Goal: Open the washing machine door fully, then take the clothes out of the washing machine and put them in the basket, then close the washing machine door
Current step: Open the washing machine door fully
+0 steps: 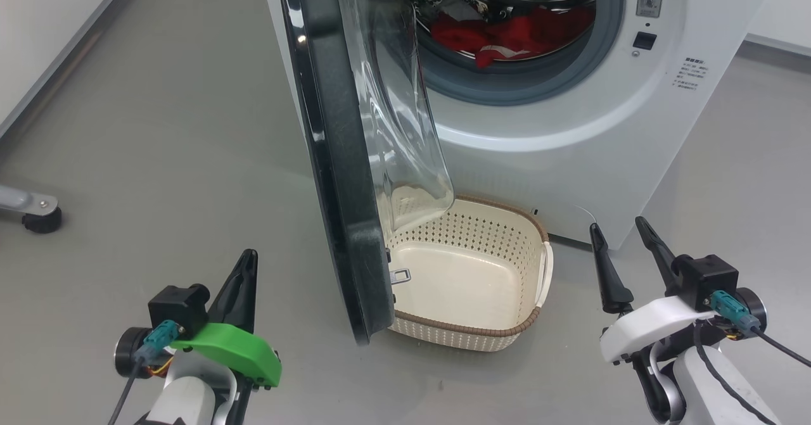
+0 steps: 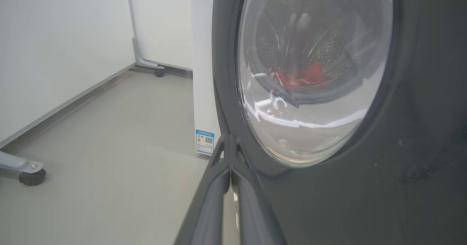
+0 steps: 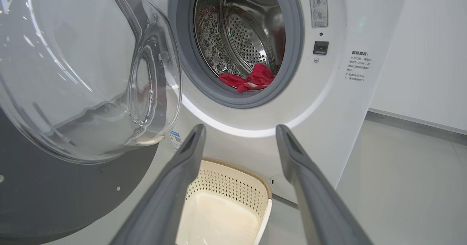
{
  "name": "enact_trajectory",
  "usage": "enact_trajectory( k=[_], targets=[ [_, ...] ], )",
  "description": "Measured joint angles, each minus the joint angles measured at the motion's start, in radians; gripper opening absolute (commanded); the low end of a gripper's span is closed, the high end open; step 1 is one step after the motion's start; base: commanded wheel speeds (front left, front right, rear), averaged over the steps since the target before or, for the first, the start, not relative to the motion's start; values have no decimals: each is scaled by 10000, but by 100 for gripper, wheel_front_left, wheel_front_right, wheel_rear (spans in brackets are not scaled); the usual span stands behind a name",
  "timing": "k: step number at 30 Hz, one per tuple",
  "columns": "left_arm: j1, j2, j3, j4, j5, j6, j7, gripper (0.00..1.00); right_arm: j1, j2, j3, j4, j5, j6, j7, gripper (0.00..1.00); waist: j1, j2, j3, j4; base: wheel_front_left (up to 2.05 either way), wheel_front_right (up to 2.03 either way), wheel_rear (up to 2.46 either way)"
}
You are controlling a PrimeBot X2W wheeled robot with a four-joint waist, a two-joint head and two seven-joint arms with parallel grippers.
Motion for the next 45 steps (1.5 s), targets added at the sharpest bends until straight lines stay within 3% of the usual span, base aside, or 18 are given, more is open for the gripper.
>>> enact_trajectory(
  k=[10, 23, 31, 45],
  targets=[
    [-48, 4, 376, -1338, 286, 10, 0, 0, 156, 96, -211, 2, -157, 130, 0, 100, 0, 0, 11, 34, 0, 0, 0],
    [-575, 4, 222, -5104, 980, -102, -48, 0, 157, 297, -514, 12, -405, 337, 0, 100, 0, 0, -50, 101, 0, 0, 0],
    [-607, 29, -965, -6491, 1007, -372, -58, 0, 167, 395, -629, 56, -568, 445, 0, 100, 0, 0, -156, 79, 0, 0, 0],
    [632, 182, -3820, -6832, 339, -539, 742, 0, 389, 669, -688, 270, -658, 663, 0, 100, 0, 0, -593, -126, 0, 0, 0]
  ],
)
